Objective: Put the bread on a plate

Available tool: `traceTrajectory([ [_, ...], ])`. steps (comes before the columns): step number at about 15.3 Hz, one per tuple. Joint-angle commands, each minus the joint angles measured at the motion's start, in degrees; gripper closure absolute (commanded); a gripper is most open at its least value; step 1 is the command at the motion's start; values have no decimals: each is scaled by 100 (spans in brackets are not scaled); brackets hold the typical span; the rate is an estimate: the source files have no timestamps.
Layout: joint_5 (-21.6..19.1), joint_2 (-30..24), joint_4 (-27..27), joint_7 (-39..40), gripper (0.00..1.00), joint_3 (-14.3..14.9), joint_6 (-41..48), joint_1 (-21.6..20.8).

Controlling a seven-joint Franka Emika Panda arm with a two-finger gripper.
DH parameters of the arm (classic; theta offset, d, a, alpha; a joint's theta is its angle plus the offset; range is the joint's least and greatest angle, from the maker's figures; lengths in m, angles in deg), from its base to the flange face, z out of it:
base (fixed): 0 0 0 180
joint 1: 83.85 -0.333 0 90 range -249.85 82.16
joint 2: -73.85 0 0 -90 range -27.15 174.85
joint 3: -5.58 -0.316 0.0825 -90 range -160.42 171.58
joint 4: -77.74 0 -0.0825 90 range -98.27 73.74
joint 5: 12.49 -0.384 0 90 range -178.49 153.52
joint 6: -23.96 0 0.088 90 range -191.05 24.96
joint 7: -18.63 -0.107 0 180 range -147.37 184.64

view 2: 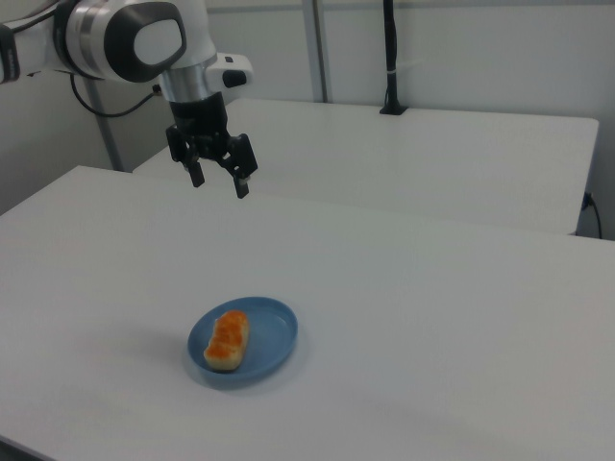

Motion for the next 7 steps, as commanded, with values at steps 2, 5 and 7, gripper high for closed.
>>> traceTrajectory([
  [2,23,-162,-113,-128,0,-92,89,132],
  [5,32,-162,-113,-120,0,-75,107,132],
  [7,32,-162,-113,-111,0,-75,107,132],
])
